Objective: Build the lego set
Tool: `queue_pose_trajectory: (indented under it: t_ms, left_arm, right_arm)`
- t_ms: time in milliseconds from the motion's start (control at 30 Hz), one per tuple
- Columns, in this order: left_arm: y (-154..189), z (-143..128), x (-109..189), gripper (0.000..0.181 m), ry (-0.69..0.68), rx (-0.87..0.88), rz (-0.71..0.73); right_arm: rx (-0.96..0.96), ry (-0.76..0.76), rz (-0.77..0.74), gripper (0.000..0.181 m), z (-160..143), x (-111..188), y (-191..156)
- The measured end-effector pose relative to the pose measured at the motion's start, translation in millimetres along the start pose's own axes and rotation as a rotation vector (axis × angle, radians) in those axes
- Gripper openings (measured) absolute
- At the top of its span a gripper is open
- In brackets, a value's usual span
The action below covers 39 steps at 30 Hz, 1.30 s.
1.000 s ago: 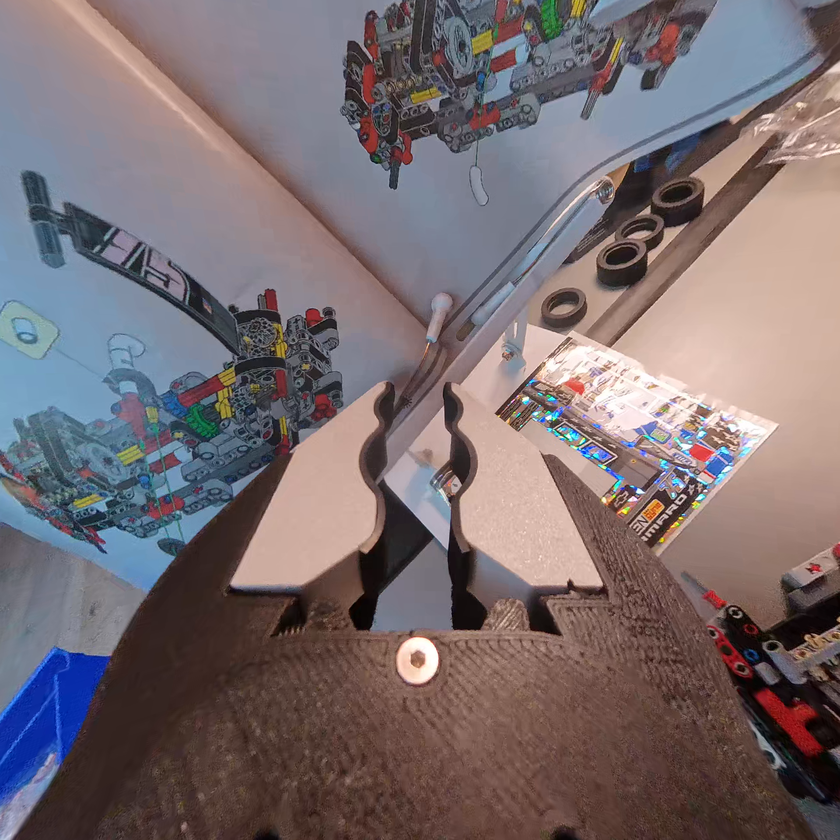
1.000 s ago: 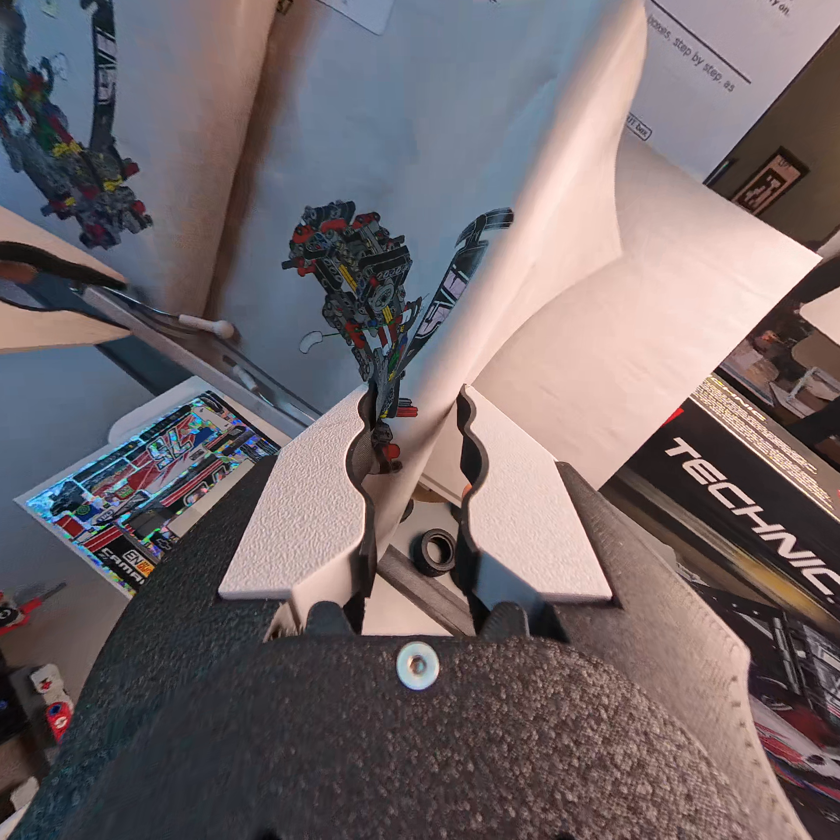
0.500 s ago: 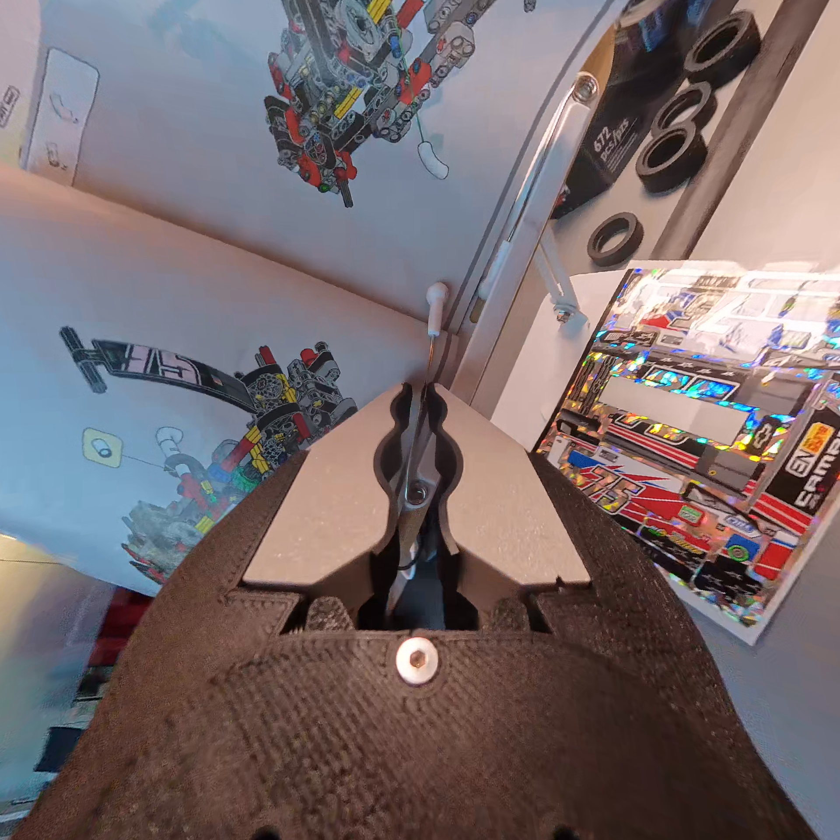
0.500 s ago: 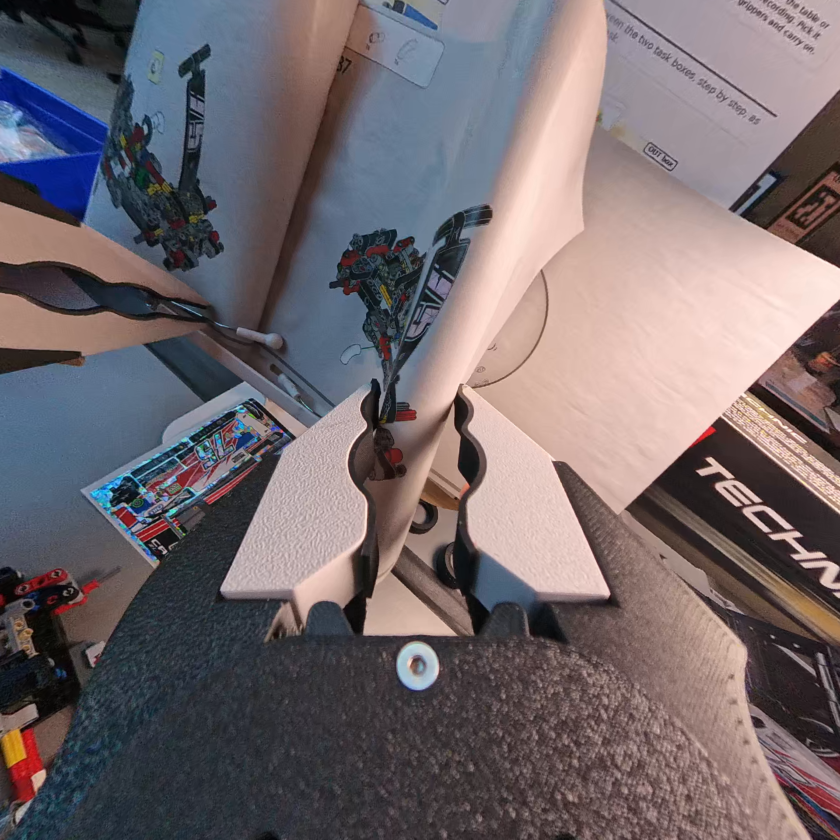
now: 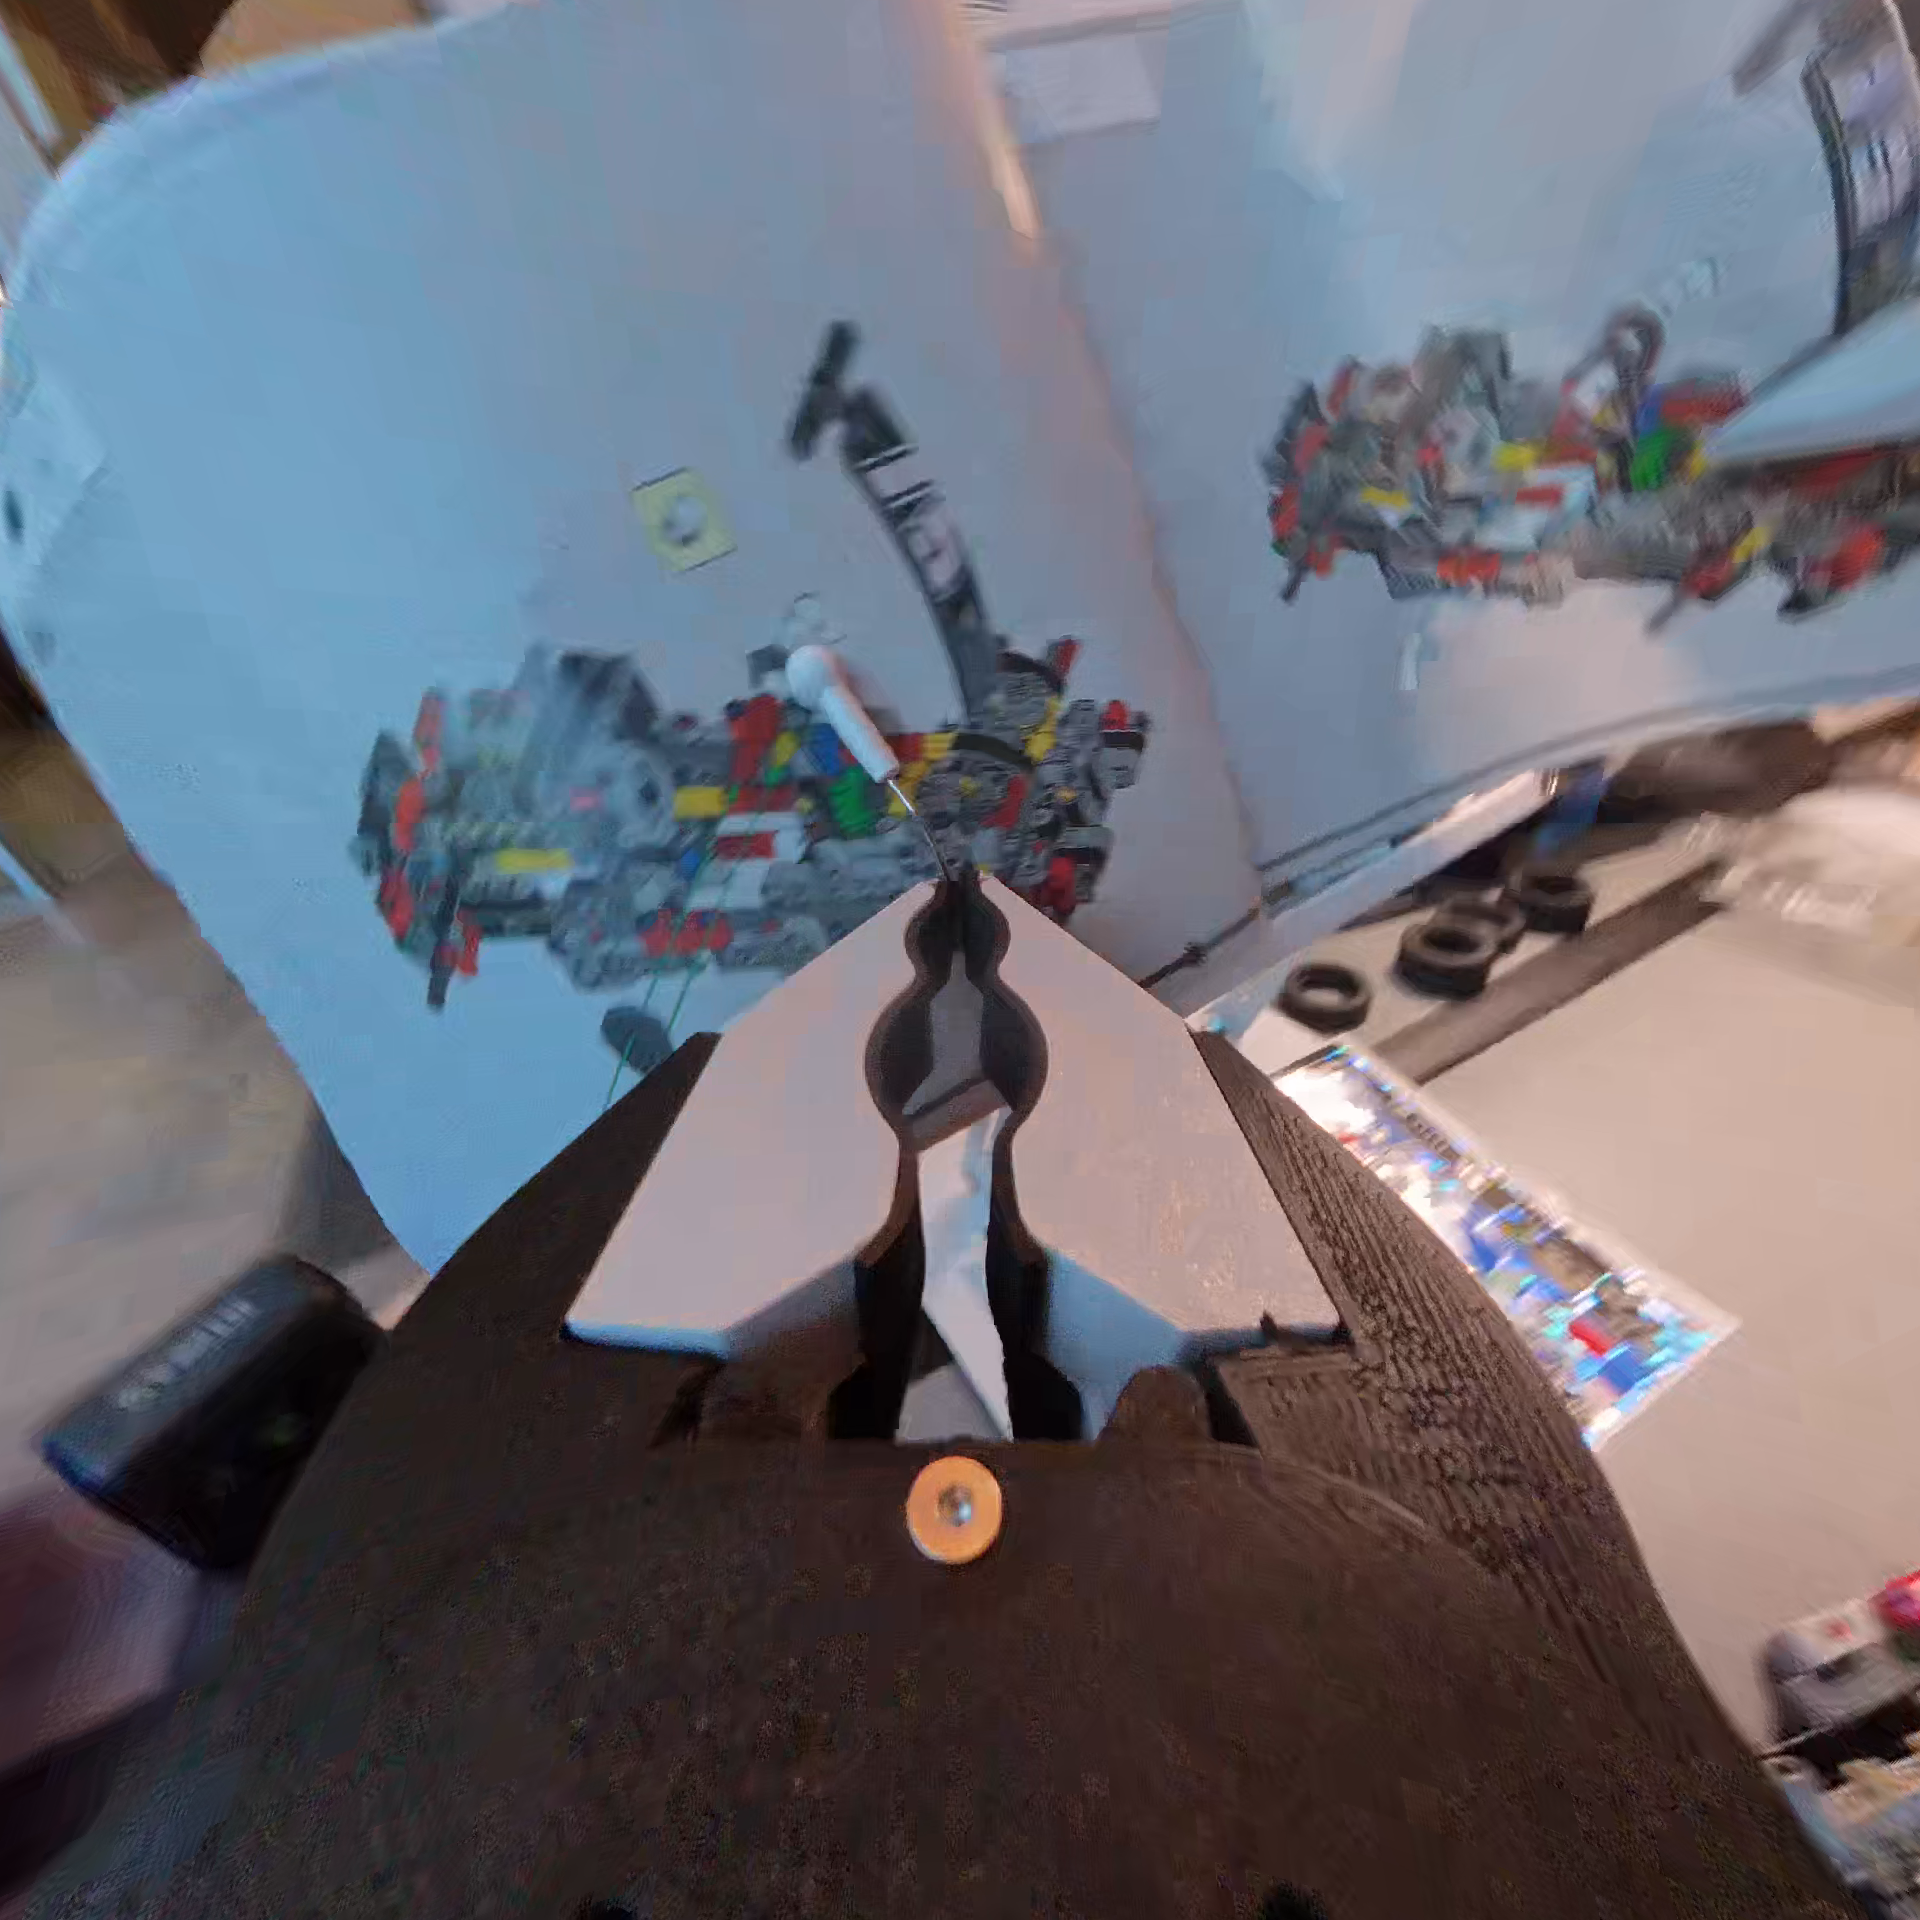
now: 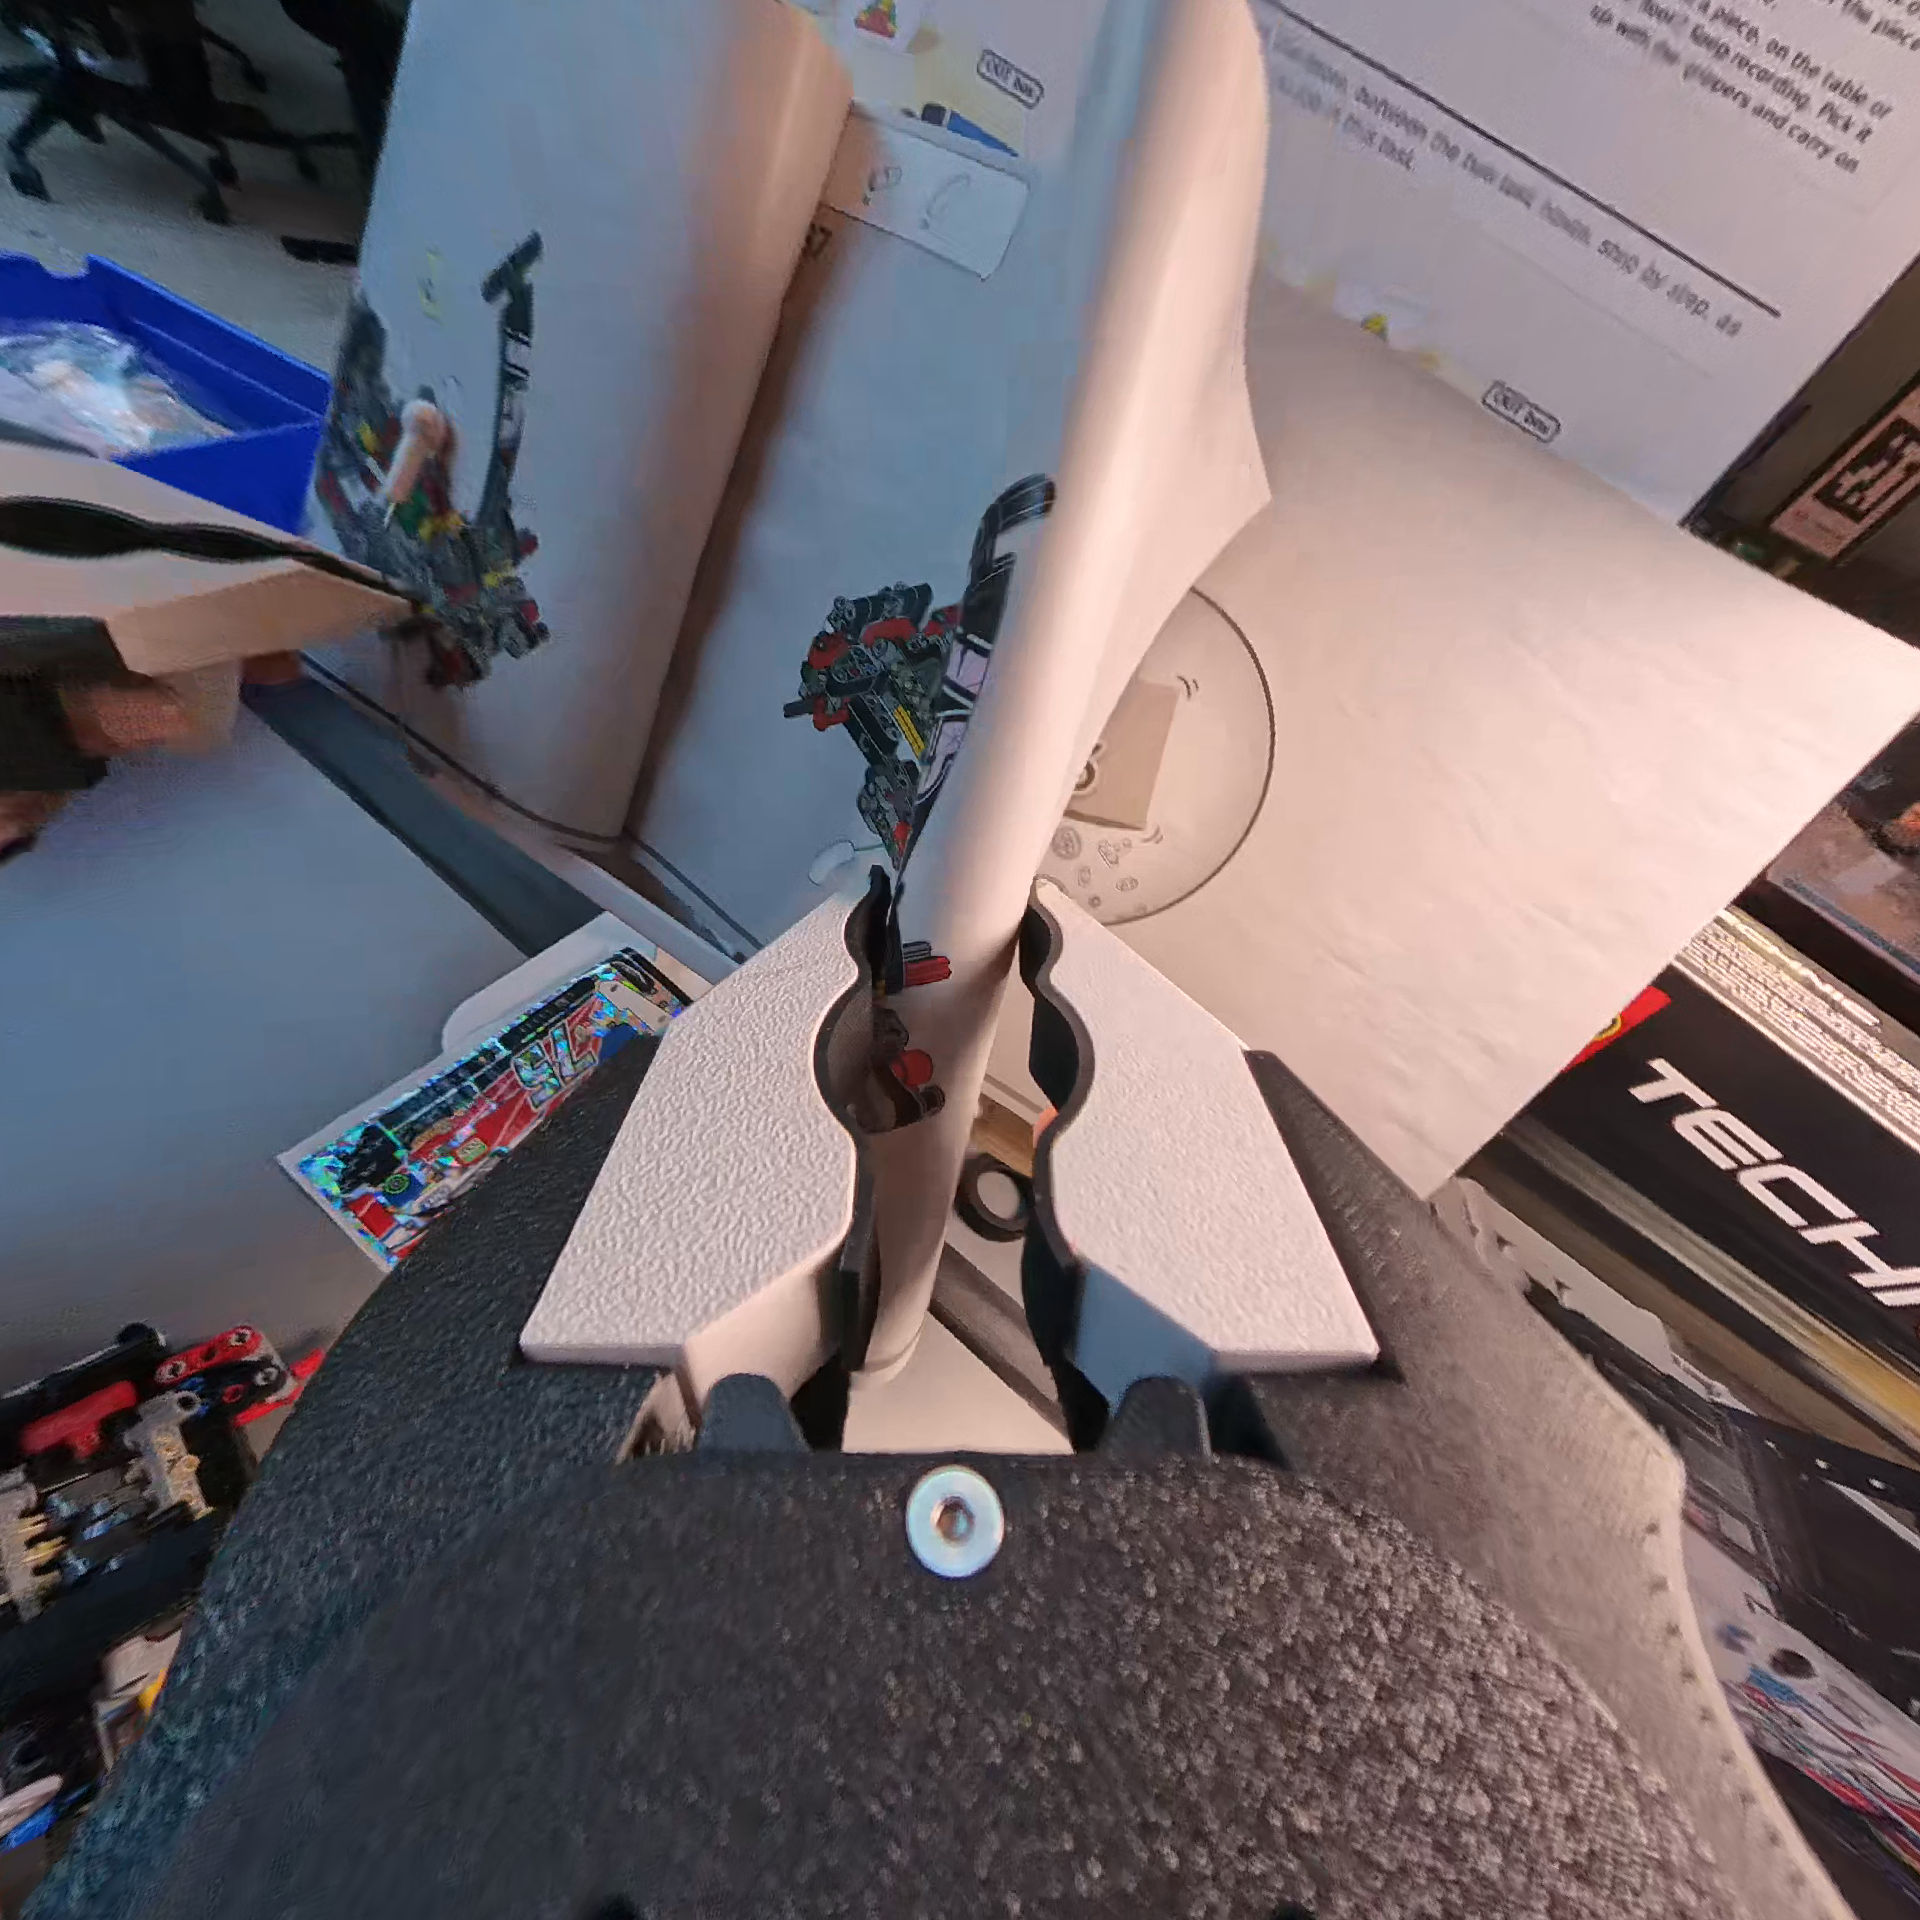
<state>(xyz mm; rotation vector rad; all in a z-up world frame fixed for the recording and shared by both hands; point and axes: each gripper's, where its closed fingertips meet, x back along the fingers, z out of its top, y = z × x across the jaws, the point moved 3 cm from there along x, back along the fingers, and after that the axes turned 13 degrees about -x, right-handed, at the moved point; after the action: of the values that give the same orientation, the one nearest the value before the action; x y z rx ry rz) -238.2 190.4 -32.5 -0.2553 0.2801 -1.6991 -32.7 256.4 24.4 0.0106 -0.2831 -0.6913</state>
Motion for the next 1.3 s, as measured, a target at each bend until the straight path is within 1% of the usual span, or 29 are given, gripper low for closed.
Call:
queue_pose_trajectory:
  t_ms: [100, 133, 167, 200, 233, 267, 300, 333, 367, 400, 467, 500, 533, 600, 667, 700, 733, 767, 800, 833, 900, 933, 967, 1000, 1067, 1133, 1200, 1300]
  left_arm:
    - [-14, -28, 12, 0.001, 0.083, 0.509, -0.003]
    - [-14, -35, 16, 0.001, 0.093, 0.634, -0.011]
    - [-12, -39, 21, 0.002, 0.104, 0.698, -0.006]
    - [-13, -39, 29, 0.001, 0.130, 0.699, 0.034]
    - [-14, -34, 38, 0.006, 0.156, 0.653, 0.089]
    - [-12, -27, 46, 0.011, 0.175, 0.585, 0.123]
    - [-8, -15, 52, 0.016, 0.196, 0.519, 0.124]
    - [-1, -1, 55, 0.022, 0.229, 0.473, 0.087]
    - [5, 15, 57, 0.026, 0.270, 0.466, 0.023]
    - [8, 29, 58, 0.032, 0.307, 0.507, -0.045]
    - [1, 51, 59, 0.042, 0.377, 0.661, -0.159]
    - [-5, 58, 58, 0.043, 0.405, 0.733, -0.211]
    - [-10, 62, 55, 0.044, 0.404, 0.775, -0.253]
    - [-12, 64, 46, 0.052, 0.354, 0.752, -0.289]
    - [-8, 68, 40, 0.057, 0.331, 0.715, -0.323]
    - [-6, 71, 38, 0.055, 0.328, 0.708, -0.342]
    - [-5, 72, 36, 0.043, 0.322, 0.684, -0.338]
    - [-8, 72, 35, 0.027, 0.317, 0.647, -0.303]
    - [-11, 70, 35, 0.011, 0.309, 0.613, -0.267]
    - [-13, 68, 35, 0.000, 0.296, 0.589, -0.260]
    - [-11, 62, 33, 0.000, 0.250, 0.566, -0.298]
    - [-13, 57, 33, 0.000, 0.232, 0.552, -0.286]
    - [-17, 54, 35, 0.000, 0.225, 0.536, -0.256]
    - [-20, 53, 38, 0.000, 0.232, 0.522, -0.237]
    - [-23, 51, 43, 0.003, 0.251, 0.518, -0.228]
    - [-17, 51, 45, 0.014, 0.271, 0.569, -0.294]
    - [-12, 51, 48, 0.021, 0.298, 0.620, -0.363]
    - [-4, 48, 51, 0.033, 0.289, 0.595, -0.395]
  right_arm:
    - [0.056, 0.018, 0.068, 0.018, 12, 0, -28]
    - [0.076, 0.018, 0.083, 0.018, 16, -1, -38]
    - [0.092, 0.018, 0.105, 0.018, 20, -5, -50]
    - [0.103, 0.013, 0.127, 0.019, 24, -9, -63]
    - [0.112, 0.002, 0.144, 0.019, 27, -14, -75]
    - [0.124, -0.008, 0.156, 0.020, 30, -20, -88]
    - [0.135, -0.014, 0.159, 0.021, 33, -27, -98]
    - [0.146, -0.016, 0.168, 0.022, 35, -34, -110]
    - [0.158, -0.018, 0.177, 0.024, 38, -40, -120]
    - [0.177, -0.019, 0.178, 0.026, 39, -46, -129]
    - [0.229, -0.006, 0.168, 0.030, 40, -54, -143]
    - [0.251, 0.002, 0.165, 0.030, 39, -56, -147]
    - [0.273, 0.011, 0.157, 0.030, 38, -56, -150]
    - [0.330, 0.047, 0.175, 0.034, 34, -54, -155]
    - [0.361, 0.090, 0.264, 0.047, 29, -46, -167]
    - [0.374, 0.104, 0.300, 0.053, 26, -43, -171]
    - [0.391, 0.117, 0.312, 0.060, 23, -39, -173]
    - [0.416, 0.131, 0.318, 0.065, 20, -34, -174]
    - [0.442, 0.161, 0.342, 0.068, 19, -25, -177]
    - [0.459, 0.213, 0.373, 0.066, 19, -12, -180]
    - [0.411, 0.331, 0.426, 0.050, 28, 18, -176]
    - [0.346, 0.381, 0.431, 0.042, 34, 30, -166]
    - [0.283, 0.401, 0.413, 0.040, 38, 36, -151]
    - [0.225, 0.393, 0.391, 0.039, 38, 36, -132]
    - [0.105, 0.306, 0.368, 0.044, 25, 24, -98]
    - [0.005, 0.206, 0.353, 0.045, 5, 8, -74]
    - [-0.011, 0.188, 0.295, 0.041, -9, -1, -57]
    - [0.015, 0.210, 0.244, 0.037, -20, -1, -47]
